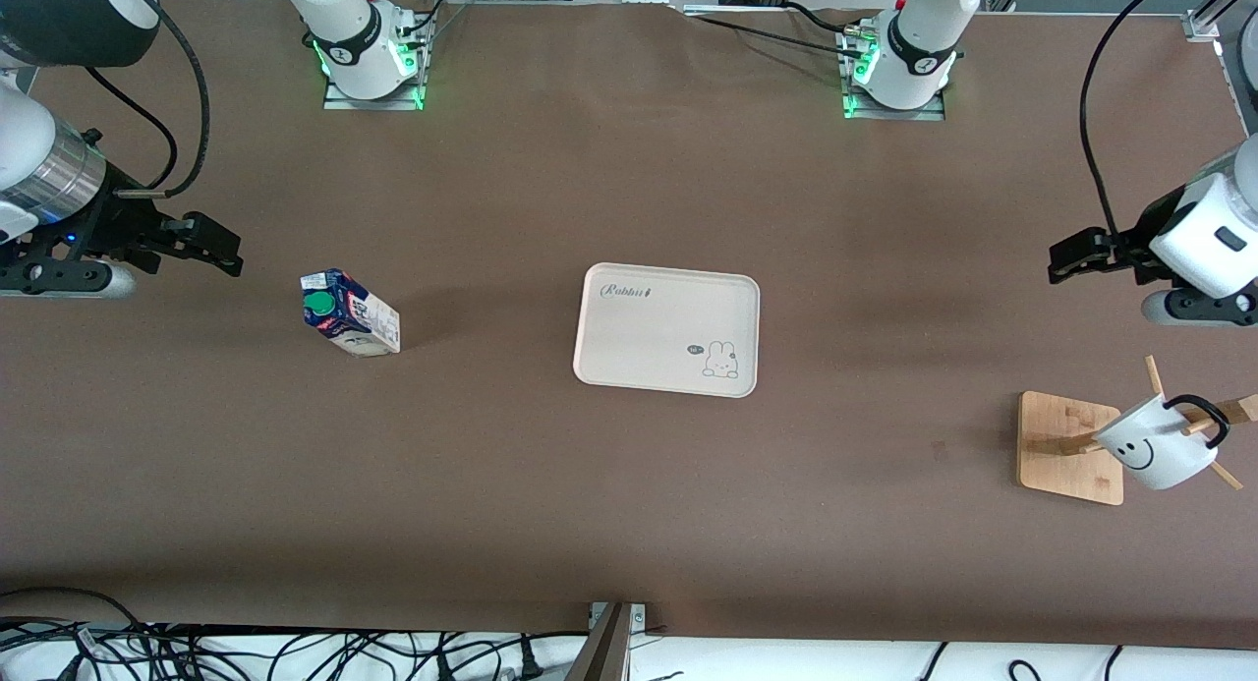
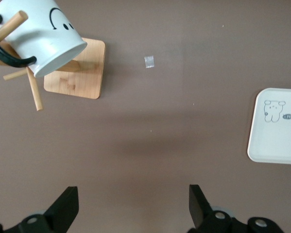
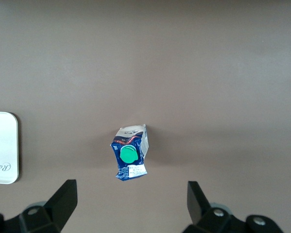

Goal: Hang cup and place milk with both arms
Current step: 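Open the left gripper and withdraw it from the mug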

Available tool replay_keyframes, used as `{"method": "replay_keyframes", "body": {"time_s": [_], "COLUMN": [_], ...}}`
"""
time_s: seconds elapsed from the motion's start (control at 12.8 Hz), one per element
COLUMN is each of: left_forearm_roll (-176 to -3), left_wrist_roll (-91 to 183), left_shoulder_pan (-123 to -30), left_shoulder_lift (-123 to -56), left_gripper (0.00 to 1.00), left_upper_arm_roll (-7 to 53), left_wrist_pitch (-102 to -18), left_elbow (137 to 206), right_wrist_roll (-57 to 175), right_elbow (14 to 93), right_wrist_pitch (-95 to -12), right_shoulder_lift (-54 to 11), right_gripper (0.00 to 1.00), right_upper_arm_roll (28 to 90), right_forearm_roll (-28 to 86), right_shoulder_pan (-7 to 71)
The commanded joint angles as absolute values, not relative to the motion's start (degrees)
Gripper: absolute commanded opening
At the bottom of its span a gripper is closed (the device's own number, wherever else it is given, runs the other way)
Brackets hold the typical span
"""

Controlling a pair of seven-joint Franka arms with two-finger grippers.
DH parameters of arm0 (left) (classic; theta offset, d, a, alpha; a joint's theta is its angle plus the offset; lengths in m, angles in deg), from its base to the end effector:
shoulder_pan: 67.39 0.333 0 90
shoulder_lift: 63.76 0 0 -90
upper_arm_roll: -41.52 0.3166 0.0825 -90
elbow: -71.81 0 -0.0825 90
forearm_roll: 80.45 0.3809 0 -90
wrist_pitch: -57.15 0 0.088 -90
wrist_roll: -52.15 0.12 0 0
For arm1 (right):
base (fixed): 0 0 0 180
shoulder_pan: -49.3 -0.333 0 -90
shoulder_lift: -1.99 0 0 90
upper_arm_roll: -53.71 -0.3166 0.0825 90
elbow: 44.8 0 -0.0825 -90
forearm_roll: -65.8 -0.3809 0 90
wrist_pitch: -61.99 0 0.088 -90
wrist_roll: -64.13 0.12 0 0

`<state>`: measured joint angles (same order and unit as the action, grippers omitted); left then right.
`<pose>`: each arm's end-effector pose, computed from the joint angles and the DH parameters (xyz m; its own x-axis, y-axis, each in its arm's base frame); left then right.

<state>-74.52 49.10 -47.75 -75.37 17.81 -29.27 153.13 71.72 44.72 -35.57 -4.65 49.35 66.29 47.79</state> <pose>0.6000 -0.0059 0.5691 0.9954 -0.0113 -0.0953 -0.0140 -0.9995 -0.0275 0.5941 0.0578 0.5615 0.9993 -0.0296 0.0245 -0.0296 -0.9996 -0.0036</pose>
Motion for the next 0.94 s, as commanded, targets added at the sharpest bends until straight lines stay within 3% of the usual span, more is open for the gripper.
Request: {"method": "replay_keyframes", "body": {"time_s": [0.0, 0.55, 0.62, 0.78, 0.86], "left_forearm_roll": [-73.59, -74.03, -73.95, -78.57, -81.82], "left_wrist_roll": [50.83, 55.14, 55.14, 55.23, 55.23], "left_shoulder_pan": [-48.23, -49.88, -56.43, -72.08, -73.62], "left_shoulder_lift": [-75.18, -74.75, -73.79, -73.43, -73.43], "left_gripper": [1.00, 1.00, 1.00, 1.00, 1.00], "left_upper_arm_roll": [17.35, 18.40, 24.50, 42.94, 46.76], "left_wrist_pitch": [-26.17, -26.51, -26.61, -26.52, -26.69], "left_elbow": [149.95, 150.29, 150.82, 150.65, 150.83], "right_wrist_roll": [72.57, 72.48, 72.48, 72.48, 72.48], "right_elbow": [43.97, 43.97, 43.97, 43.97, 43.88], "right_wrist_pitch": [-35.22, -35.30, -35.30, -35.30, -35.30], "right_shoulder_lift": [-4.78, -4.60, -4.60, -4.60, -4.51], "right_gripper": [1.00, 1.00, 1.00, 1.00, 1.00], "right_upper_arm_roll": [48.79, 48.70, 48.70, 48.70, 48.61], "right_forearm_roll": [66.41, 66.50, 66.50, 66.85, 66.94], "right_shoulder_pan": [48.24, 48.24, 48.24, 48.24, 48.24]}}
